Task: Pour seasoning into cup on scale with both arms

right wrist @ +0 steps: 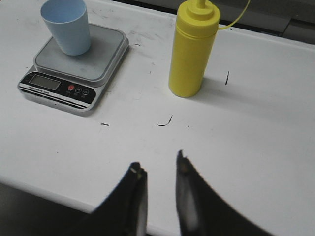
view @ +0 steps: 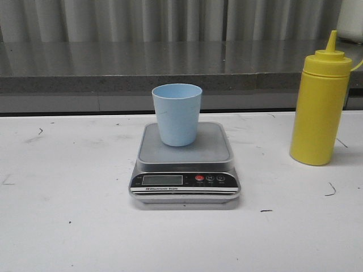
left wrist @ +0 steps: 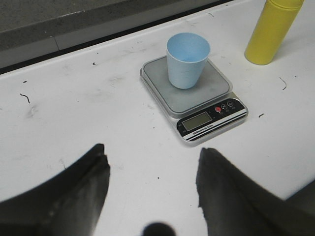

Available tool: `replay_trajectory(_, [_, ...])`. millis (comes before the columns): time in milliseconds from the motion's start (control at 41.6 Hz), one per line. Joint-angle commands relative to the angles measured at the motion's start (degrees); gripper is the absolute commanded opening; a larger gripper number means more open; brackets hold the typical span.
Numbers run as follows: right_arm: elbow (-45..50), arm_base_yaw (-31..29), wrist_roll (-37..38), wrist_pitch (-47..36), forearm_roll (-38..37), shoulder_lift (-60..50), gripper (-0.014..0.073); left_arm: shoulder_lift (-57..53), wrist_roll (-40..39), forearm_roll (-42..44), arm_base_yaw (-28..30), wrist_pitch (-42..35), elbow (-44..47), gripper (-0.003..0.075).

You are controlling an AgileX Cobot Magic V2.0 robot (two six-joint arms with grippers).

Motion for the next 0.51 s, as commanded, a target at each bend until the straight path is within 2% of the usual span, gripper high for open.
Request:
replay_trajectory(0, [-1.3, 0.0, -0.4, -3.8, 0.7, 0.4, 0.0000, 0.0, -0.4, -0.5, -0.2, -4.0, -1.4, 0.0234])
replay_trajectory(120, [-1.3, 0.0, -0.4, -3.7, 0.7, 0.4, -0.0125, 0.0, -0.4, -0.5, -0.2, -4.0, -1.4, 0.0048])
replay_trajectory(168, [-1.3, 0.0, -0.4, -3.5, 0.7, 0.4, -0.0116, 0.0, -0.4, -0.5, -0.2, -4.0, -1.4, -0.0016])
replay_trajectory(481, [-1.3, 0.0, -0.4, -3.3, 0.7, 0.4, -0.0120, 0.0, -0.4, -0.5, -0.2, -4.0, -1.4, -0.0020])
